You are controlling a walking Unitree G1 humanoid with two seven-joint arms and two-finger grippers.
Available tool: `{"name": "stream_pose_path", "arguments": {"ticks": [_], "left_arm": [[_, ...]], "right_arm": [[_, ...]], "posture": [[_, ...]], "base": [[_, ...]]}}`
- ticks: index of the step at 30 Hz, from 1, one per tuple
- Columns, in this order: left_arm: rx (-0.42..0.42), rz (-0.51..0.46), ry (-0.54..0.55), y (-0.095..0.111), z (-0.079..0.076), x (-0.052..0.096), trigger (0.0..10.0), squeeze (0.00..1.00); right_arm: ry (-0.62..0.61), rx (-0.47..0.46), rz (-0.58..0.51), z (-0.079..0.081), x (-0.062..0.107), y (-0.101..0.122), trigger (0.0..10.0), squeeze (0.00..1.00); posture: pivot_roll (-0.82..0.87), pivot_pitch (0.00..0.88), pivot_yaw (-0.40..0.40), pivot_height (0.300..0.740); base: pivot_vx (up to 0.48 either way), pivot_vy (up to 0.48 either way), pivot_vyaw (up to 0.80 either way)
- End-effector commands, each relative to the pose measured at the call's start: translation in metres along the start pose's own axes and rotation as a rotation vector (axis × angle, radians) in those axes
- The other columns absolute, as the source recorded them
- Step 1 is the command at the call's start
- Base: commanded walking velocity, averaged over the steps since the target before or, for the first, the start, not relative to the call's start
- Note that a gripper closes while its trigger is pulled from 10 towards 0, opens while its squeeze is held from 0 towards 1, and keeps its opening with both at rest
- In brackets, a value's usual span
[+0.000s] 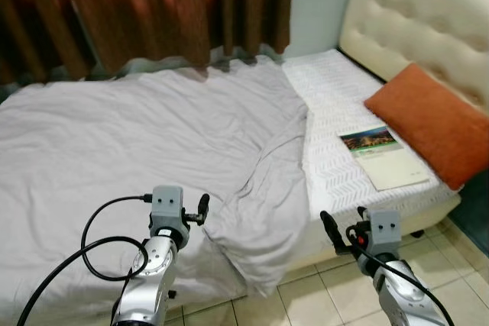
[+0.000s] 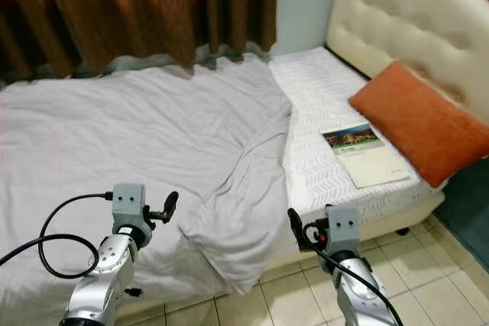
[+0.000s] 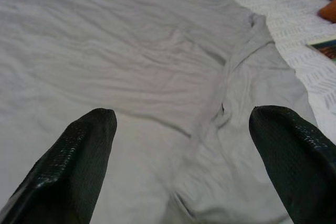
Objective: Clean up the room
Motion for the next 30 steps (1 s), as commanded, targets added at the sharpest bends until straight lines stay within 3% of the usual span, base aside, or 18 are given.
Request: {"name": "stream_pose_path", "arguments": {"ticks": [1, 5, 8, 11, 13, 19, 22, 26, 30], "left_arm": [[-0.030, 0.041, 0.018, -0.006, 0.010, 0.000, 10.0, 0.00], [-0.041, 0.062, 0.017, -0.009, 0.010, -0.003, 10.0, 0.00], [-0.014, 0.146, 0.020, -0.020, 0.009, -0.021, 10.0, 0.00], [0.004, 0.196, -0.004, -0.027, 0.002, -0.027, 10.0, 0.00], [0.017, 0.213, -0.070, -0.027, -0.017, -0.035, 10.0, 0.00], [-0.014, 0.225, -0.099, -0.027, -0.030, -0.040, 10.0, 0.00], [-0.058, 0.196, -0.107, -0.021, -0.034, -0.044, 10.0, 0.00], [-0.147, 0.083, -0.120, -0.006, -0.033, -0.048, 10.0, 0.00], [-0.115, 0.001, -0.116, 0.010, -0.031, -0.051, 10.0, 0.00]], "right_arm": [[0.021, -0.005, 0.000, 0.007, -0.001, 0.000, 10.0, 0.00], [0.034, 0.006, 0.006, 0.009, 0.000, -0.001, 10.0, 0.00], [0.044, 0.011, 0.001, 0.011, 0.008, -0.001, 10.0, 0.00], [0.044, 0.014, -0.003, 0.009, 0.013, 0.000, 10.0, 0.00], [0.046, 0.022, -0.008, 0.009, 0.020, 0.005, 10.0, 0.00], [0.040, 0.029, 0.019, 0.007, 0.036, 0.005, 10.0, 0.00], [0.040, 0.024, 0.032, 0.010, 0.046, 0.004, 10.0, 0.00], [0.011, 0.001, 0.036, 0.011, 0.052, 0.003, 10.0, 0.00], [-0.006, -0.013, 0.038, 0.011, 0.051, 0.001, 10.0, 0.00]], "posture": [[0.03, 0.063, -0.021, 0.740], [0.03, 0.075, -0.024, 0.740], [0.01, 0.121, -0.037, 0.740], [-0.02, 0.156, -0.052, 0.740], [-0.08, 0.202, -0.066, 0.740], [-0.15, 0.281, -0.075, 0.740], [-0.16, 0.296, -0.058, 0.740], [-0.16, 0.294, -0.038, 0.740], [-0.15, 0.276, -0.018, 0.740]], "base": [[0.255, 0.409, -0.80], [0.259, 0.405, -0.40], [0.000, 0.000, 0.00], [0.000, 0.000, 0.00], [0.000, 0.000, 0.00], [0.000, 0.000, 0.00], [0.000, 0.000, 0.00], [0.000, 0.000, 0.00], [0.000, -0.120, 0.00]]}}
Point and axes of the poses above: a point about 5 cm out from each wrist's last joint towards the gripper, its own x axis pointing back from the gripper into the wrist, its own y axis along the axis of the wrist's last joint, z = x × y, the point moved 1 cm from there along -x, pointing out of the wrist towards the gripper, and after that the axes turned 3 degrees about x, right-handed, at the moved point
